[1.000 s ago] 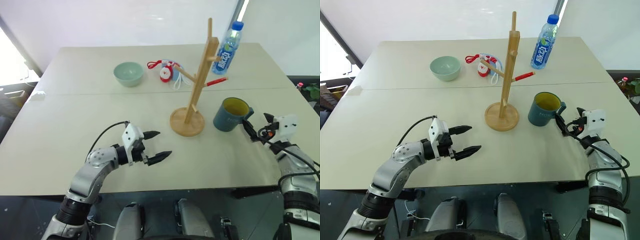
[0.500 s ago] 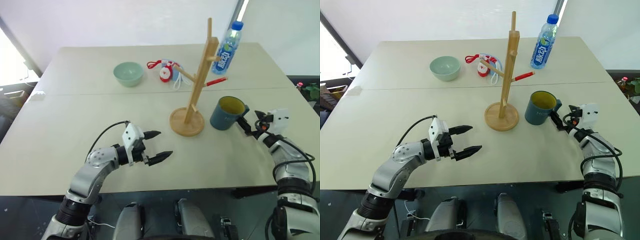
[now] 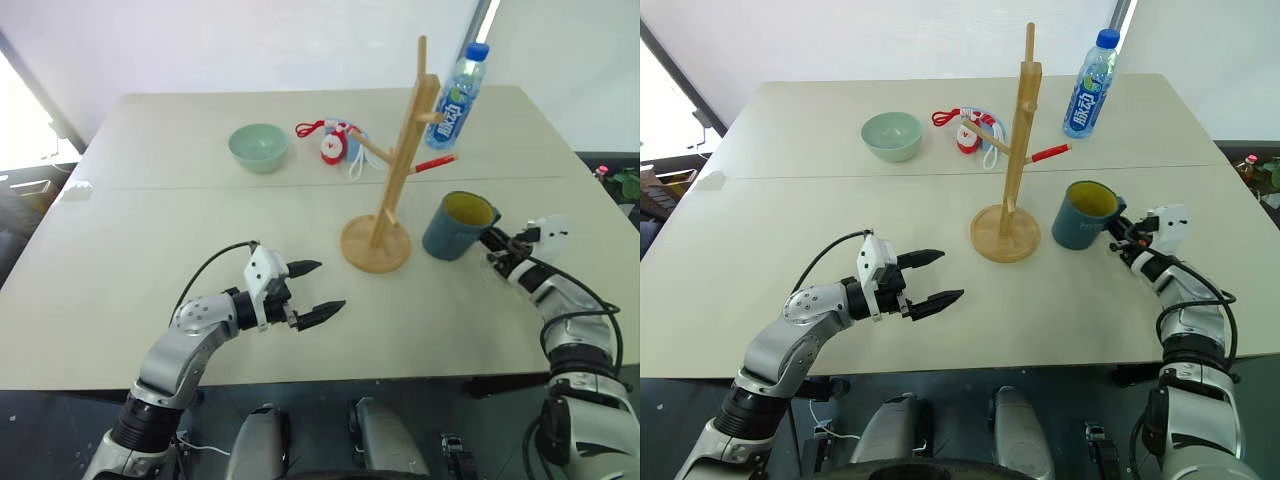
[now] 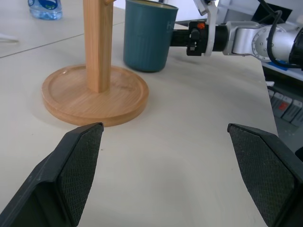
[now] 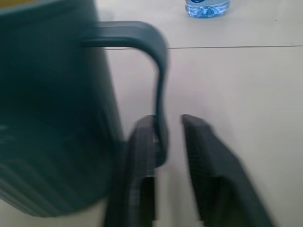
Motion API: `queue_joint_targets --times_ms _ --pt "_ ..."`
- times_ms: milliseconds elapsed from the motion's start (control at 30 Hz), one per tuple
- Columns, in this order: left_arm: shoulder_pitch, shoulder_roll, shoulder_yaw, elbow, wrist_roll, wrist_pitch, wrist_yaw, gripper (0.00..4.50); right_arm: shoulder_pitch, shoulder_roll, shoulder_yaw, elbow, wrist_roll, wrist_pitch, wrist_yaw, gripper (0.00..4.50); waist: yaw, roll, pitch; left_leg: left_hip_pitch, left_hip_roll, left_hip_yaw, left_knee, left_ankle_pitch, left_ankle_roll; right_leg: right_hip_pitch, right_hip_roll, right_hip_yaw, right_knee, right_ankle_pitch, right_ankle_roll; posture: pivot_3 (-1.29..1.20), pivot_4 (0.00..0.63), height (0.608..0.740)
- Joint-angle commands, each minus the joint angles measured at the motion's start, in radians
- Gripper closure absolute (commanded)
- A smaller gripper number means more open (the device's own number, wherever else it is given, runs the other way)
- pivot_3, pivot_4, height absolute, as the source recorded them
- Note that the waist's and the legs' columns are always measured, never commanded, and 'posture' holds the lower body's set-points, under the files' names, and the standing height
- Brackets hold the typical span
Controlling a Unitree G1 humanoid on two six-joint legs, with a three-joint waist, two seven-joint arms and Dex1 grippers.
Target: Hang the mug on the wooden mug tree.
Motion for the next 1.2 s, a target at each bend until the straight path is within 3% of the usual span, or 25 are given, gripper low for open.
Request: queue_joint_targets --times_ms 33,167,333,500,767,1200 --pt "-0.003 0.003 0.002 -0.034 -0.005 -0.009 -0.002 0.00 -0.009 0.001 -0.011 -0.044 0.023 -0.013 0.014 4.46 0.000 0.000 0.000 0.000 0.000 0.000 0.000 0.000 0.000 0.000 0.000 0.000 0.000 0.000 0.000 0.00 0.150 0.740" --pt "-0.005 0.003 0.003 -0.032 -0.005 -0.010 -0.001 0.00 0.056 -0.024 0.010 -0.141 -0.023 -0.055 -0.007 4.46 0.003 0.000 0.000 0.000 0.000 0.000 0.000 0.000 0.000 0.000 0.000 0.000 0.000 0.000 0.000 0.00 0.150 0.740" --pt "-0.009 0.003 0.019 -0.024 -0.005 -0.017 0.007 0.00 0.291 -0.126 0.066 -0.551 -0.167 -0.160 -0.016 4.46 0.006 0.003 0.000 -0.001 -0.001 0.000 0.000 0.000 0.000 0.000 -0.001 -0.001 0.000 -0.001 0.001 0.00 0.150 0.740" --pt "-0.029 0.003 0.008 0.012 0.000 -0.029 -0.013 0.00 0.379 -0.213 0.065 -0.800 -0.202 -0.102 -0.022 4.46 -0.003 0.001 0.001 0.001 -0.001 0.001 0.000 0.000 0.000 0.000 -0.001 0.001 0.000 -0.001 0.001 0.00 0.150 0.740" --pt "-0.093 -0.005 0.044 0.057 -0.047 -0.025 -0.056 0.00 0.246 -0.326 0.091 -0.826 -0.220 -0.074 0.019 4.46 0.003 0.001 0.001 0.000 -0.001 0.000 0.001 0.000 0.000 0.000 0.001 -0.001 0.001 0.000 0.000 0.00 0.150 0.740" --pt "-0.155 0.024 0.187 -0.049 -0.226 0.098 -0.023 0.00 -0.178 -0.353 0.251 -0.459 -0.229 -0.231 0.209 4.46 0.004 0.000 0.002 -0.001 -0.001 0.000 0.001 0.000 0.000 -0.001 0.000 -0.001 0.000 0.000 0.000 0.00 0.150 0.740"
